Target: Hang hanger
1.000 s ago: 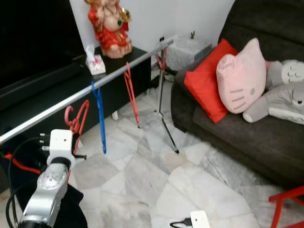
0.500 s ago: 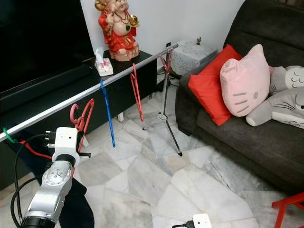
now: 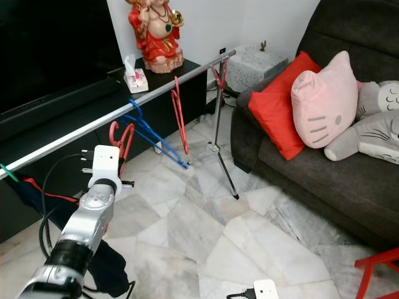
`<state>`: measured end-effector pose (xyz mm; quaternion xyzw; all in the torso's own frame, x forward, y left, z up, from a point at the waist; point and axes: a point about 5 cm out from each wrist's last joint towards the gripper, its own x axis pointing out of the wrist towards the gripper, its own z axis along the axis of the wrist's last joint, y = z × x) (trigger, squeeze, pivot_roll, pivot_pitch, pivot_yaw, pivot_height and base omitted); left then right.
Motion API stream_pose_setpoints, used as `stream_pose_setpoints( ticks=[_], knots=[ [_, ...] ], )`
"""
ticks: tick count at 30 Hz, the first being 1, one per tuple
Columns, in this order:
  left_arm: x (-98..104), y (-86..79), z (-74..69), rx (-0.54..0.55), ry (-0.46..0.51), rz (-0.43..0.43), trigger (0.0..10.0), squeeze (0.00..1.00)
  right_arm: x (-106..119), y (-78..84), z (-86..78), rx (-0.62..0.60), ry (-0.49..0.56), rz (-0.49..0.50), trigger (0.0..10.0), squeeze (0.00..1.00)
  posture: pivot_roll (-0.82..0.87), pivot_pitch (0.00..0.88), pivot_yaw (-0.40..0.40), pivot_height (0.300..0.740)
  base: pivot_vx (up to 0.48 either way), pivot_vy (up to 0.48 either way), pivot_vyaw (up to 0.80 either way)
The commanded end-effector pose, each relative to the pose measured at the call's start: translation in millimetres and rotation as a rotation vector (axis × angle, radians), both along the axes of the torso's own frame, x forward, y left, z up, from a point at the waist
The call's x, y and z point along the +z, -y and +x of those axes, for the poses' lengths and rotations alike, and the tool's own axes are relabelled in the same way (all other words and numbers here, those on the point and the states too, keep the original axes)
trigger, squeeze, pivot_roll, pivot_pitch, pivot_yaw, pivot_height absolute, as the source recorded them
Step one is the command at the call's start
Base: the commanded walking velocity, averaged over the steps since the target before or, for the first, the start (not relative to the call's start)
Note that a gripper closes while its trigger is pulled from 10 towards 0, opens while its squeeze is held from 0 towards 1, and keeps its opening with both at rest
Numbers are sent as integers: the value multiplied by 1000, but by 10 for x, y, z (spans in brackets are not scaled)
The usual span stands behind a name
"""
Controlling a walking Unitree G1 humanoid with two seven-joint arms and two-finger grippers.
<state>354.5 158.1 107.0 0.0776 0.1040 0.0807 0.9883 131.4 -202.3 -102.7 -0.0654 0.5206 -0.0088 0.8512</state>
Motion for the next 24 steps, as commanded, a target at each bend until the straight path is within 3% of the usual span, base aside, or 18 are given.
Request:
stream_pose_setpoints(
  ticks=[1,10,24],
  knots=[
    [42,-44,53,40,16,-32,10000,0,-3,-6,-4,1,-3,-3,10000,0,-73,0,3,740,0,0,0],
    [49,-60,80,53,19,-62,10000,0,-3,-12,-3,-1,-2,-1,10000,0,-73,0,7,740,0,0,0],
    [190,4,-109,-19,66,-42,10000,0,-9,-35,-11,-2,-3,18,10000,0,-50,0,6,740,0,0,0]
  ],
)
